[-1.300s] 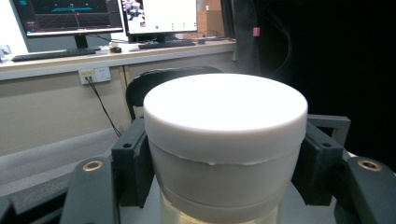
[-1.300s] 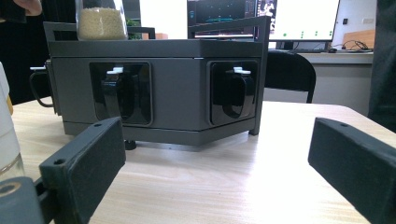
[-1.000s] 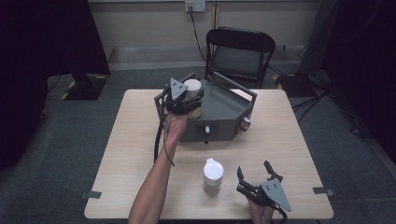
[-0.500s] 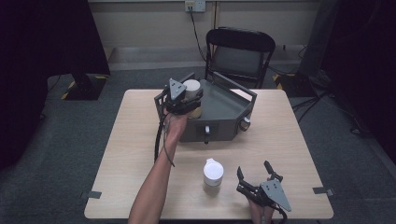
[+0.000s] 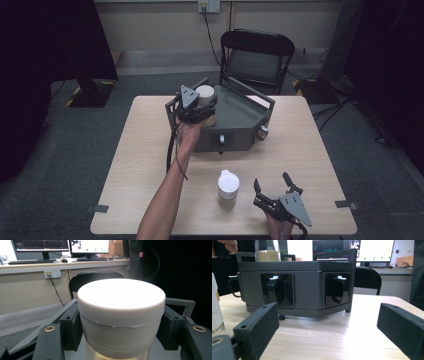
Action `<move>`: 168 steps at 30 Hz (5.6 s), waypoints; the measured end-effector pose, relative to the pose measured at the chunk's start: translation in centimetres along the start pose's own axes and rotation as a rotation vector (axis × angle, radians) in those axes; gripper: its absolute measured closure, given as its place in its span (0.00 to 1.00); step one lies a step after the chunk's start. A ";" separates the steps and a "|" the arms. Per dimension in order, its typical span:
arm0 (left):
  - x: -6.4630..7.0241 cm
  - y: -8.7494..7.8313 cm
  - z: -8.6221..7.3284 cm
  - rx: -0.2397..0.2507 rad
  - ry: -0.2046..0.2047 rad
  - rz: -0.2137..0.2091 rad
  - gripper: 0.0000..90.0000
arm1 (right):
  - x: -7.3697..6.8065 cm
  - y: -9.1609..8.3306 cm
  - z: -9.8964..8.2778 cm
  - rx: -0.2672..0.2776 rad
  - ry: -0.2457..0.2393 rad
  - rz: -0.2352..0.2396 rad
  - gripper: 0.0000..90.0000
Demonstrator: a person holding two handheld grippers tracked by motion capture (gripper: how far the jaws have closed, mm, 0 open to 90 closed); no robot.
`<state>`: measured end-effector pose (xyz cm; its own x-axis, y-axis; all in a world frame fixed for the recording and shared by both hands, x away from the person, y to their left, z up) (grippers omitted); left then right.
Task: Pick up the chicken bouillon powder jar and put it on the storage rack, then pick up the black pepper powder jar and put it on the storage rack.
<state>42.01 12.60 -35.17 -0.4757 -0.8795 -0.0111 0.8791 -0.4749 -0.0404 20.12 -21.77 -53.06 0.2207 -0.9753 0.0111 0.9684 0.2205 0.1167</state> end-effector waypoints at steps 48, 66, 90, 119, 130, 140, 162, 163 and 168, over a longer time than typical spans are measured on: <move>0.5 -7.6 -1.2 0.135 0.024 -0.040 0.00 | -0.1 0.0 0.0 0.000 0.000 -0.006 0.03; 0.9 -11.9 -3.2 0.178 0.025 0.000 0.00 | -0.1 0.0 0.0 0.000 -0.001 -0.006 0.03; 1.7 -17.0 -6.8 0.239 0.023 0.030 0.00 | -0.1 0.0 0.0 0.001 -0.001 -0.006 0.03; 4.0 -19.8 -13.0 0.225 -0.020 0.008 0.00 | -0.1 0.0 0.0 0.001 -0.001 -0.009 0.03; 4.5 -20.2 -16.2 0.175 -0.020 0.022 0.00 | -0.1 0.0 0.0 0.001 -0.001 -0.009 0.03; 4.4 -20.6 -18.1 0.160 -0.017 0.038 0.00 | -0.1 0.0 0.0 0.001 -0.001 -0.010 0.03; 4.5 -20.7 -18.5 0.146 0.009 0.067 0.00 | -0.1 0.0 0.0 0.001 -0.001 -0.011 0.03; 4.5 -20.7 -18.5 0.147 0.009 0.067 0.00 | -0.2 0.0 0.0 0.001 -0.001 -0.013 0.03; 4.5 -20.7 -18.5 0.146 0.009 0.067 0.00 | -0.2 0.0 0.0 0.001 0.006 -0.018 0.03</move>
<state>21.12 19.02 -52.90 -0.4152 -0.9096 -0.0179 0.9037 -0.4146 0.1066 20.05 -21.58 -53.06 0.2035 -0.9791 0.0026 0.9722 0.2024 0.1175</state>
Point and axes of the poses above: each handheld gripper's, and its own axes: y roughly forward along the jaws, z roughly out of its top, x roughly to its right, the point moved 5 cm from there along y, roughly forward along the jaws, and after that the axes turned 3 degrees about x, right-handed, at the moved point
